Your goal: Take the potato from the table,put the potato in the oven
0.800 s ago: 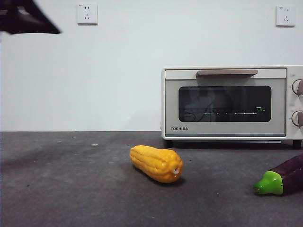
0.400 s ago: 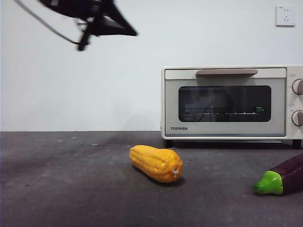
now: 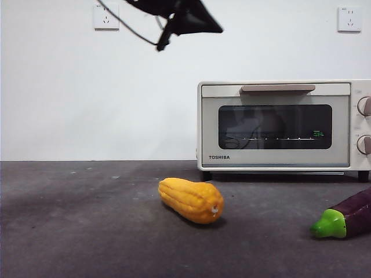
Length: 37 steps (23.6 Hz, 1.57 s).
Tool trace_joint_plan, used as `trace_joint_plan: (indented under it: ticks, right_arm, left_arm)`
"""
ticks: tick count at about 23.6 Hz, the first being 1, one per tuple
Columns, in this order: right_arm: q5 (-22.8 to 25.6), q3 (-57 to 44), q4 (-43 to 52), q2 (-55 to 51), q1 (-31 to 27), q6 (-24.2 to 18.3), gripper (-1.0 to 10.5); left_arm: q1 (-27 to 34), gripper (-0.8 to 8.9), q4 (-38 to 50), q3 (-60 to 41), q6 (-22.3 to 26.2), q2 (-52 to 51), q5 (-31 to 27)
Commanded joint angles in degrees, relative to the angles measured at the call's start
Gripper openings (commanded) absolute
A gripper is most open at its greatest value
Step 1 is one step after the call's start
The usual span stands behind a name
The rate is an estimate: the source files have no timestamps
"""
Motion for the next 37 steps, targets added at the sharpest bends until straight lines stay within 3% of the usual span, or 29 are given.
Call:
trace_joint_plan:
  ticks: [1, 5, 8, 16, 21, 25, 27, 33, 37]
  right_arm:
    - [0.1, 0.7, 0.3, 0.2, 0.0, -0.8, 0.0]
    - [-1.3, 1.2, -0.2, 0.4, 0.0, -2.1, 0.0]
    - [-4.9, 1.2, -0.9, 1.0, 0.0, -2.1, 0.0]
    - [-24.5, 1.2, -3.2, 7.8, 0.0, -1.8, 0.0]
    - [-31.8, 1.2, -3.5, 12.7, 0.0, -1.9, 0.0]
    - [-33.2, 1.2, -3.5, 15.1, 0.0, -2.3, 0.0]
    - [-33.3, 1.2, -3.5, 15.8, 0.0, -2.5, 0.0]
    - [-33.3, 1.2, -3.2, 16.2, 0.0, -3.2, 0.0]
    - [-33.3, 1.2, -3.3, 16.2, 0.0, -3.2, 0.0]
  left_arm:
    - [-1.4, -0.05, -1.9, 7.2, 1.9, 4.8, 1.1]
    - [-3.3, -0.05, -5.3, 16.0, 4.9, 10.8, 0.7]
    - [-4.3, -0.05, -6.1, 20.1, 8.2, 14.9, 0.3]
    - [-5.4, -0.05, -7.5, 21.5, 15.1, 20.7, -4.4]
    - [-6.2, -0.05, -8.6, 21.5, 20.0, 20.9, -8.9]
    - [-6.6, -0.05, -10.2, 21.5, 22.3, 20.9, -10.2]
    - [-7.3, -0.05, -12.6, 21.5, 26.2, 20.9, -12.8]
    - [-11.1, -0.06, -14.7, 21.5, 35.8, 20.9, -27.5]
    - [-12.2, -0.06, -16.2, 21.5, 37.7, 21.0, -31.5]
